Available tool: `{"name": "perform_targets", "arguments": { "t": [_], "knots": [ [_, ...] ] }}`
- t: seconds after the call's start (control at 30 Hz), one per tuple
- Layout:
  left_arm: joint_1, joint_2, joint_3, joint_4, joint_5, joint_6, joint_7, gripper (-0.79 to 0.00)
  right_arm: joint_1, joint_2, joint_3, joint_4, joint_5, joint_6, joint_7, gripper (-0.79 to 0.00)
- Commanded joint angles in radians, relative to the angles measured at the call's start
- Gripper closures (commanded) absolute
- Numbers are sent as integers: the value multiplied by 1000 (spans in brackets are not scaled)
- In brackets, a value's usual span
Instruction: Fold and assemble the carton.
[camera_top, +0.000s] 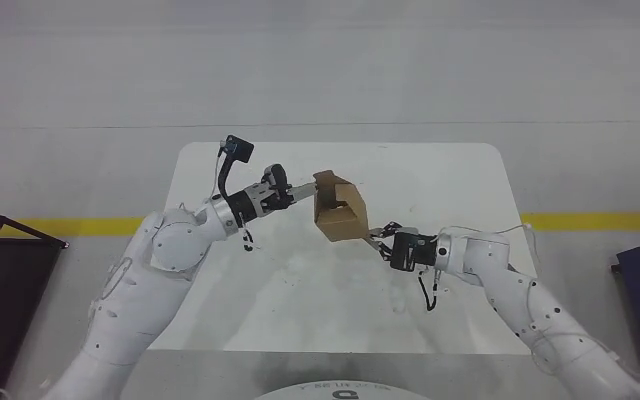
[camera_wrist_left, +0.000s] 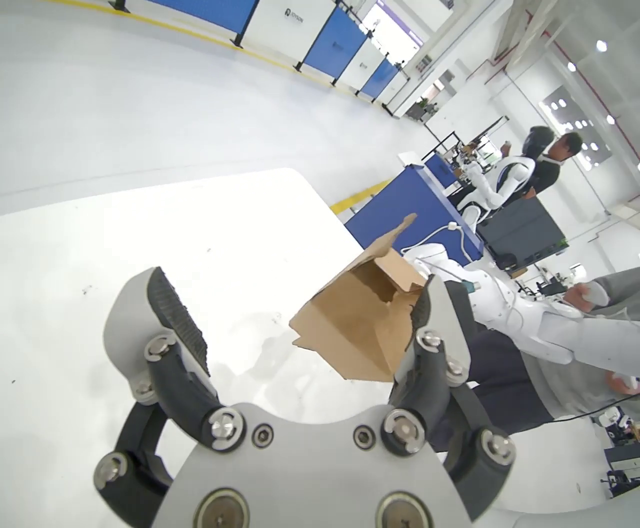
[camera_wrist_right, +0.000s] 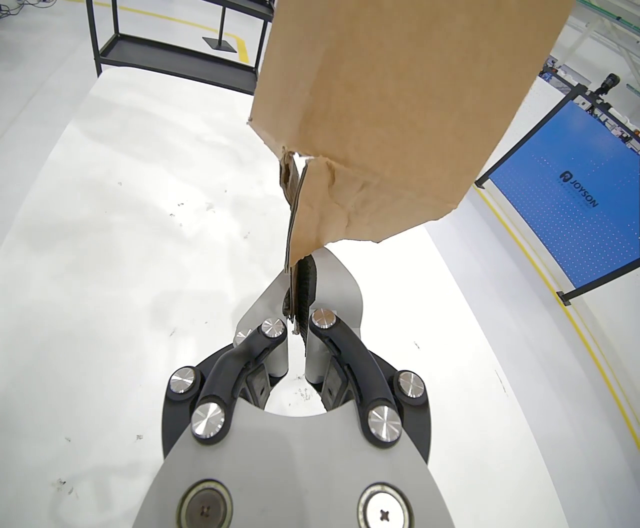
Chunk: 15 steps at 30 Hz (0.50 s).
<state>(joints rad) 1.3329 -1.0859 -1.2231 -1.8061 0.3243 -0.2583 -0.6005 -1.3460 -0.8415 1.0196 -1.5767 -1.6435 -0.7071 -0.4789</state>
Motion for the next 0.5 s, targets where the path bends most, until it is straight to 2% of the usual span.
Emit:
{"name": "perform_targets", "arguments": {
  "t": [0.0,0.47],
  "knots": [
    [-2,0,4,-1,23,25,-7,-785,-2,-1,-2,-4,-3,2,3,0],
    [-33,-6,58,18,81,46,-35,-785,-8,-7,-7,-14,-17,7,22,0]
  ]
}}
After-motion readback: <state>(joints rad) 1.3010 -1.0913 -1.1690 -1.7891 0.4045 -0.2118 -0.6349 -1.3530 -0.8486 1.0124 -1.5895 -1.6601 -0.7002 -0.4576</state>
